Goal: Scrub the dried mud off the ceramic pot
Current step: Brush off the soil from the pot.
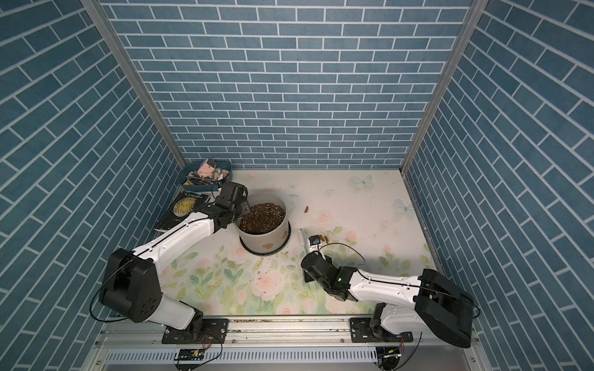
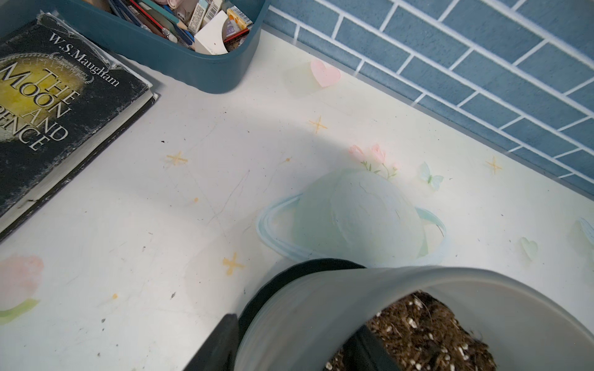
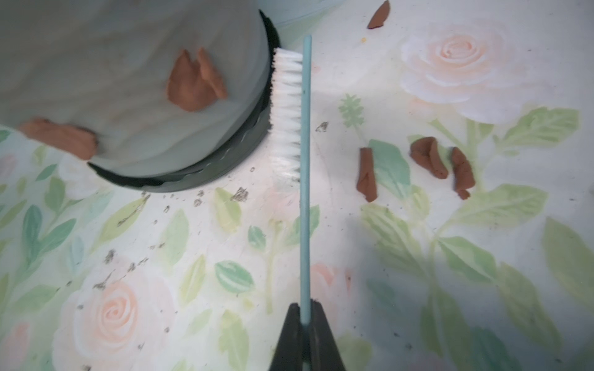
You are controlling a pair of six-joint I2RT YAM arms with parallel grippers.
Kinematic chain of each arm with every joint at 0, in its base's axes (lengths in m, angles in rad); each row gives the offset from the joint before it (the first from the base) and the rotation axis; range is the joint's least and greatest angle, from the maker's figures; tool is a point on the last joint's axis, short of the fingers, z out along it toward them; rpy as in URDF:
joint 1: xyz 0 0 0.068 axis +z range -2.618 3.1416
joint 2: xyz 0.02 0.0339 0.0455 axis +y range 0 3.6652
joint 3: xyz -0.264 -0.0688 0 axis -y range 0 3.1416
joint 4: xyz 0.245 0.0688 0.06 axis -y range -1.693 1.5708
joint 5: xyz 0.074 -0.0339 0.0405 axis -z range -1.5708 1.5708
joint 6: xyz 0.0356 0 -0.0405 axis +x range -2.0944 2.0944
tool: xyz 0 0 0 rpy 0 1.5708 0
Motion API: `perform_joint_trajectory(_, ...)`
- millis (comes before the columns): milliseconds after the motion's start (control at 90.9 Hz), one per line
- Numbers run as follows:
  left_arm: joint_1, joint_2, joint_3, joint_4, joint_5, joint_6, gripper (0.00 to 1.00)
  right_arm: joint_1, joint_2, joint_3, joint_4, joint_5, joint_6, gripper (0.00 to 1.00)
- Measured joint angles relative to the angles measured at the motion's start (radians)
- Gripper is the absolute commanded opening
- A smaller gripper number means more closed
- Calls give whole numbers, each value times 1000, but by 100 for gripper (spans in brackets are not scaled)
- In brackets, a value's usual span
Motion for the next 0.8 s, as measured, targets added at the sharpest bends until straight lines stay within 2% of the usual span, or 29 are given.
perform_joint_trajectory(66, 2, 4, 17, -27, 14, 30, 46, -22, 31, 26, 5, -8, -4, 0)
perform_joint_trajectory(308, 11, 44, 67, -17, 58, 73, 46, -23, 229, 153, 72, -56, -52, 0)
perform_joint_trajectory(440, 15, 45, 70, -35, 73, 122, 32, 21, 237, 156, 81, -49, -64, 0)
perform_joint_trajectory(605, 11, 39, 76, -69, 101, 183, 9, 96, 189, 131, 84, -17, -60, 0)
perform_joint_trajectory(671, 0, 41, 79, -72, 65, 164, 0, 126, 149, 99, 92, -13, -60, 0)
perform_joint_trajectory(803, 17, 47, 77, -51, 56, 134, 0, 182, 88, 68, 129, -18, -64, 0)
